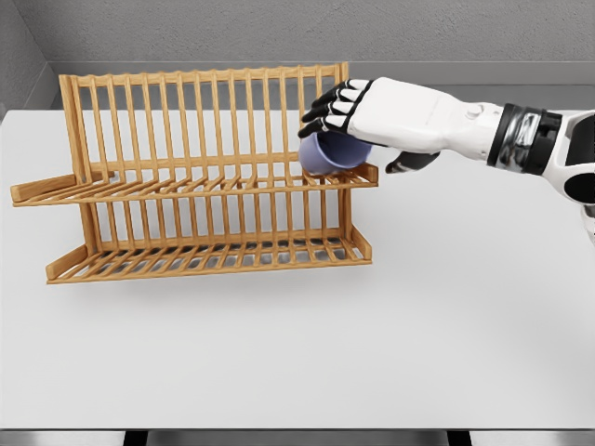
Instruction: Right arm put cup on second shelf
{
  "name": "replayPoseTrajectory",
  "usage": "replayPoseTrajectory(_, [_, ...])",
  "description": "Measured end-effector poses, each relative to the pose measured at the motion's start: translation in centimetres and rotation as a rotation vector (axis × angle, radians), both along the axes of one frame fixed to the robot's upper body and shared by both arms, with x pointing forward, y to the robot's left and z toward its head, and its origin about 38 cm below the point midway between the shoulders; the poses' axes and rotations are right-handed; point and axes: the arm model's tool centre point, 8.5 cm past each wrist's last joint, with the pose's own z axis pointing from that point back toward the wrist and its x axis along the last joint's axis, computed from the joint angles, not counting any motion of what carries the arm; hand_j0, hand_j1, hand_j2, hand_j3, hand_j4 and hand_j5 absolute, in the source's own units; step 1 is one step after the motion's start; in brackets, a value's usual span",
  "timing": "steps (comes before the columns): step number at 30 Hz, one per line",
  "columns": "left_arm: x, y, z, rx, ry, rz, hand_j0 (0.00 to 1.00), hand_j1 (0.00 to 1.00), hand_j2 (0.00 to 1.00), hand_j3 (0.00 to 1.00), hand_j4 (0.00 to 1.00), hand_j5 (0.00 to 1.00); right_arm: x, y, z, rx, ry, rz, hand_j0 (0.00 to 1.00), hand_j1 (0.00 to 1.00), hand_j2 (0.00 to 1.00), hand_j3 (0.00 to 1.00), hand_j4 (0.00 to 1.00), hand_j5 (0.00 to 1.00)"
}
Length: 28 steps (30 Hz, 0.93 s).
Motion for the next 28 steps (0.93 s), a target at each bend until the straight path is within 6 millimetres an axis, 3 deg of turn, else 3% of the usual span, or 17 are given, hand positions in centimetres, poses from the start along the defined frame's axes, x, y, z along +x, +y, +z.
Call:
replayPoseTrajectory(6, [0.0,0.0,0.0,0.000,0.000,0.000,1.00,1.00,1.00,1.00,1.00,1.00,0.0,-0.3,0.6,0.009,-0.010,-0.003,1.00,1.00,1.00,1.00,1.00,1.00])
replayPoseTrajectory(11, [0.0,0.0,0.0,0.000,0.000,0.000,1.00,1.00,1.00,1.00,1.00,1.00,0.1,-4.5,3.2,0.034,-0.084,-0.084,1.00,1.00,1.00,1.00,1.00,1.00])
replayPoseTrajectory(15, [0.0,0.0,0.0,0.000,0.000,0.000,1.00,1.00,1.00,1.00,1.00,1.00,-0.9,-9.7,1.8,0.033,-0.065,-0.187,1.00,1.00,1.00,1.00,1.00,1.00])
replayPoseTrajectory(18, [0.0,0.0,0.0,0.000,0.000,0.000,1.00,1.00,1.00,1.00,1.00,1.00,-1.2,-11.8,1.0,0.026,-0.046,-0.234,1.00,1.00,1.00,1.00,1.00,1.00])
replayPoseTrajectory(19, [0.0,0.0,0.0,0.000,0.000,0.000,1.00,1.00,1.00,1.00,1.00,1.00,-1.3,-12.3,-0.4,0.022,-0.012,-0.249,1.00,1.00,1.00,1.00,1.00,1.00])
replayPoseTrajectory(24, [0.0,0.0,0.0,0.000,0.000,0.000,1.00,1.00,1.00,1.00,1.00,1.00,-2.1,-13.3,-2.8,0.011,0.038,-0.260,1.00,1.00,1.00,1.00,1.00,1.00])
replayPoseTrajectory(28, [0.0,0.0,0.0,0.000,0.000,0.000,1.00,1.00,1.00,1.00,1.00,1.00,-2.1,-13.2,-2.8,0.017,0.033,-0.253,1.00,1.00,1.00,1.00,1.00,1.00])
